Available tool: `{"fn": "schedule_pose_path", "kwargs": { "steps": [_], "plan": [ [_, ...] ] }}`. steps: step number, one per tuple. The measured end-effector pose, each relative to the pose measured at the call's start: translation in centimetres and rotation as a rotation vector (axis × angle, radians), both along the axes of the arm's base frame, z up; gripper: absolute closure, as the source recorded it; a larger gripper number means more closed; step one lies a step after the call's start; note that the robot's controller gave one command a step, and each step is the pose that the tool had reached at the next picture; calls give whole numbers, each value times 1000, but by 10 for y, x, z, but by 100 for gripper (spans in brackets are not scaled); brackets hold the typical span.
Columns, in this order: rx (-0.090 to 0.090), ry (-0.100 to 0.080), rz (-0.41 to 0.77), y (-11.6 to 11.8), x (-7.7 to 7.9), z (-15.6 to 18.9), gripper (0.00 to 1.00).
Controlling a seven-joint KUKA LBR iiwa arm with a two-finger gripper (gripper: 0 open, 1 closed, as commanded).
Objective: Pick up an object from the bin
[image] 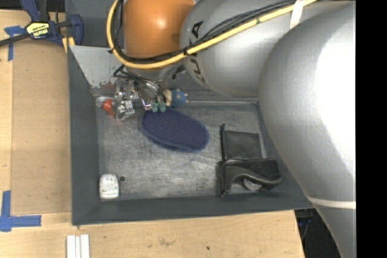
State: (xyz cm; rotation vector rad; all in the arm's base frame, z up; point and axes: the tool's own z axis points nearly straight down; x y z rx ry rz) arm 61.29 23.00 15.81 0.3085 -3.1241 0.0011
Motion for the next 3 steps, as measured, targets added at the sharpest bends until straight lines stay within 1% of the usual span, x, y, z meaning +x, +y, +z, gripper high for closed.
{"fn": "schedule_pose_path", "kwargs": {
  "steps": [1,2,3],
  "plan": [
    [0,2,133,-15,-79,-30,100],
    [4,-7,-333,-2,-72,-5,100],
    [0,-2,-246,-30,-121,9,100]
  ]
}}
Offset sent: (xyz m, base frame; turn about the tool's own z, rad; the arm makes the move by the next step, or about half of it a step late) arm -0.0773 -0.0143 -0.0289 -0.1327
